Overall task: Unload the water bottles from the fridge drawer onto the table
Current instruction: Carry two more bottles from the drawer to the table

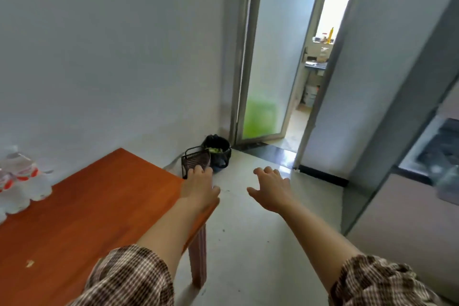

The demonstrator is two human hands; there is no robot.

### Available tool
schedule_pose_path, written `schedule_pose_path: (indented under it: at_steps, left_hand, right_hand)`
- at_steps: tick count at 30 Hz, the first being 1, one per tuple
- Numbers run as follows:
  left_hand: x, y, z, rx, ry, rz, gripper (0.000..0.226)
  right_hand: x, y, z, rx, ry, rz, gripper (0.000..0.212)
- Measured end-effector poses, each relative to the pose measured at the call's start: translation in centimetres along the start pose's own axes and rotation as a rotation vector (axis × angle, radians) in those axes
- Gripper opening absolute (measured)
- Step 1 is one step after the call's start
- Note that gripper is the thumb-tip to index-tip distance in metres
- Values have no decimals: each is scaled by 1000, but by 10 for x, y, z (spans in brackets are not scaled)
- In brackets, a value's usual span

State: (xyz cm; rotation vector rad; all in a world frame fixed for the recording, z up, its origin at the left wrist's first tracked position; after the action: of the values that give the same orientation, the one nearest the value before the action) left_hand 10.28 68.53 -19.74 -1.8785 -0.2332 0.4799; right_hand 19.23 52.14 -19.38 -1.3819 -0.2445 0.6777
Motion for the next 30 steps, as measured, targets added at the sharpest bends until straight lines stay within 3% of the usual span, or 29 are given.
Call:
schedule_pose_path:
  at_steps: [7,15,30]
  left_hand:
    - [18,48,-196,71,256,27,48]
    - [43,93,-386,89,540,57,46]
    - [184,148,-692,177,808,161,45]
  right_hand:
    - [-75,-33,-181,26,245,-51,61]
    - [-119,-62,-340,127,481,-78,60]
    - [-75,-144,-626,109,766,-89,55]
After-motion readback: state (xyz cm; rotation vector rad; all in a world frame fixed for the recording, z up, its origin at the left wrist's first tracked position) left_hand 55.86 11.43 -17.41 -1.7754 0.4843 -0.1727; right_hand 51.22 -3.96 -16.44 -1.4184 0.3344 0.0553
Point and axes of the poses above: each hand's wrist, its own x-axis towards the middle knuckle, its own y-axis out of the palm, z = x × y, the point moved 2 cm from there along x, towards the middle knuckle, and after that the axes turned 13 degrees about z, right-handed, at the moved point
